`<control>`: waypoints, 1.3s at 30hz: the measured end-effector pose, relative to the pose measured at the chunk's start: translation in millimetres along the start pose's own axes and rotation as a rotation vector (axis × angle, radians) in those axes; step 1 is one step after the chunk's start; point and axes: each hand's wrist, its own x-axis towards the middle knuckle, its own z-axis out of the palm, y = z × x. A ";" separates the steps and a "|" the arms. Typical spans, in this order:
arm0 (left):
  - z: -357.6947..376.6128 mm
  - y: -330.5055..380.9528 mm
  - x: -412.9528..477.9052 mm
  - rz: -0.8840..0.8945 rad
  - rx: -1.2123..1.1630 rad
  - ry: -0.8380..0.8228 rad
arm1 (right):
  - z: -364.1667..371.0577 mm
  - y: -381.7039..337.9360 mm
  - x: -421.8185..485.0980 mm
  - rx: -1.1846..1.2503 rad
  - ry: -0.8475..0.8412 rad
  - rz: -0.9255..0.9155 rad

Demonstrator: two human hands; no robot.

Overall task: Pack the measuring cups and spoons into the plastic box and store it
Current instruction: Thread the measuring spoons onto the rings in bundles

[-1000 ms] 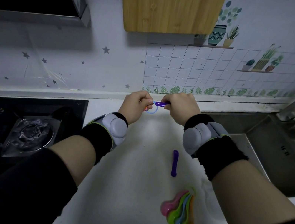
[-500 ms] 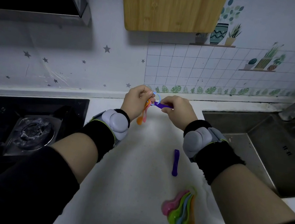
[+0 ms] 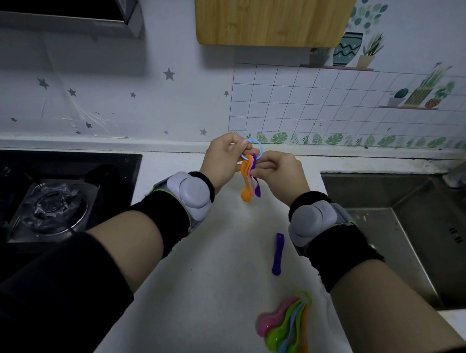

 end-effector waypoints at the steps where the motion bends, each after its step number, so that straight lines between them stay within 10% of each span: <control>1: 1.1 0.2 -0.5 0.003 -0.001 -0.003 | 0.2 0.4 0.0 0.007 -0.006 0.004; 29: 17.0 -32.5 -11.7 -0.092 0.086 -0.060 | 8.1 41.4 -11.6 0.156 0.058 0.172; 39: 23.4 -58.2 -20.5 -0.160 0.068 -0.125 | 11.5 115.6 -25.6 -0.177 0.155 0.412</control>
